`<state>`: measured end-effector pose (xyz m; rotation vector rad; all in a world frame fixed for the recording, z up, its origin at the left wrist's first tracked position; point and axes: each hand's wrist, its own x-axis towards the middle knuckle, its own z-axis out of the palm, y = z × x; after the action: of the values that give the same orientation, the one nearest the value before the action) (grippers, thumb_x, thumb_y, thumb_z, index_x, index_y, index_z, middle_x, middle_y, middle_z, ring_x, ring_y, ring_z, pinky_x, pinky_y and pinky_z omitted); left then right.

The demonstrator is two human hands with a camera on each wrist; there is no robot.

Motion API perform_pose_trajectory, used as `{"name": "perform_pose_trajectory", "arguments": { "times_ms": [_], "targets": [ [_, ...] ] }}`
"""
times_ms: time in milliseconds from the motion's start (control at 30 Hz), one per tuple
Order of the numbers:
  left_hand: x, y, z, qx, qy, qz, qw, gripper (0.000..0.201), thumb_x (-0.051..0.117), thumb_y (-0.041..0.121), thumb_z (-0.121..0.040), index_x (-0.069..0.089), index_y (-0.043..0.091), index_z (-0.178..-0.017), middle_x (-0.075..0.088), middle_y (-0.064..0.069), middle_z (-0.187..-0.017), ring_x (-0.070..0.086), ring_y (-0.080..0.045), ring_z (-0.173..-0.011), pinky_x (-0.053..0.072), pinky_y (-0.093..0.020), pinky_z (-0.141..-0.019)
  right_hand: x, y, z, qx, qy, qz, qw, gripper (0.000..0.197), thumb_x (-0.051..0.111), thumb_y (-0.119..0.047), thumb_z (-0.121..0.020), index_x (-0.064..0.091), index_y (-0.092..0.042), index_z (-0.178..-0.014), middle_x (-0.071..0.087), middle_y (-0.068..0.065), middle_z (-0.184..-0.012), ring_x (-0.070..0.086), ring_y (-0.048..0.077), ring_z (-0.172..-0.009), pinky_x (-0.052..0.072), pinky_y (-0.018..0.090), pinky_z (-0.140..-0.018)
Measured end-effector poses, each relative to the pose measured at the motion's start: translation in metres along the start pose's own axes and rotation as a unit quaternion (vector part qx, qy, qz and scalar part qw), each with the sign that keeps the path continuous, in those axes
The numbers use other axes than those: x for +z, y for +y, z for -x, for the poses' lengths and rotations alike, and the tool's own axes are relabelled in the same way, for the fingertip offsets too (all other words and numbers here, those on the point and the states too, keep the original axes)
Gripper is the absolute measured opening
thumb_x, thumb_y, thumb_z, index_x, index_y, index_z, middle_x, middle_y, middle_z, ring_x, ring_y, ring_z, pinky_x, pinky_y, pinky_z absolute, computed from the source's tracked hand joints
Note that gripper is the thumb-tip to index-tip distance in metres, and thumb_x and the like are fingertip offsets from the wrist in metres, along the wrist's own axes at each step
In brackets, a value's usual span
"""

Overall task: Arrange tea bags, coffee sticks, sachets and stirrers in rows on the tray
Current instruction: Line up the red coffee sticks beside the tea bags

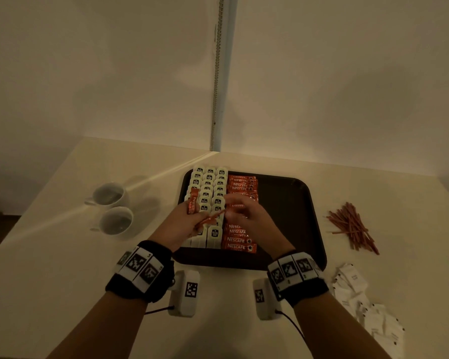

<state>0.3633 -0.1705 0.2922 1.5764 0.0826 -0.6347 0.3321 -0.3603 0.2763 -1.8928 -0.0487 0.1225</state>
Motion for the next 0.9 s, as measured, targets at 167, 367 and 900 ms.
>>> {"name": "perform_pose_trajectory", "arguments": {
  "times_ms": [167,367,900],
  "targets": [
    [0.006,0.01,0.0,-0.053,0.001,0.087,0.995,0.028,0.046,0.029,-0.1,0.061,0.006,-0.103,0.072,-0.011,-0.084,0.058,-0.012,-0.051,0.038,-0.015,-0.039,0.004,-0.02,-0.012,-0.013,0.051,-0.033,0.998,0.009,0.06,-0.011,-0.088,0.064,-0.016,-0.095,0.063,-0.001,-0.085,0.061,0.006,-0.069,0.055,0.022,-0.069],
    [0.0,0.003,0.002,0.022,0.064,0.047,0.997,0.016,0.068,0.022,-0.085,0.069,0.009,-0.095,0.072,-0.003,-0.078,0.059,-0.012,-0.057,0.039,-0.016,-0.046,-0.002,-0.012,-0.01,0.032,0.084,-0.093,0.992,0.011,0.059,-0.008,-0.088,0.061,-0.003,-0.098,0.063,0.007,-0.086,0.063,0.008,-0.068,0.054,0.019,-0.066],
    [0.012,0.025,-0.002,0.185,0.168,-0.213,0.944,0.01,0.077,0.022,-0.078,0.071,0.018,-0.085,0.065,0.008,-0.068,0.059,-0.005,-0.059,0.046,-0.02,-0.06,0.016,-0.012,-0.006,0.097,0.017,-0.223,0.97,0.009,0.063,-0.015,-0.087,0.065,-0.018,-0.095,0.066,-0.002,-0.092,0.064,0.008,-0.077,0.053,0.024,-0.075]
  ]
}}
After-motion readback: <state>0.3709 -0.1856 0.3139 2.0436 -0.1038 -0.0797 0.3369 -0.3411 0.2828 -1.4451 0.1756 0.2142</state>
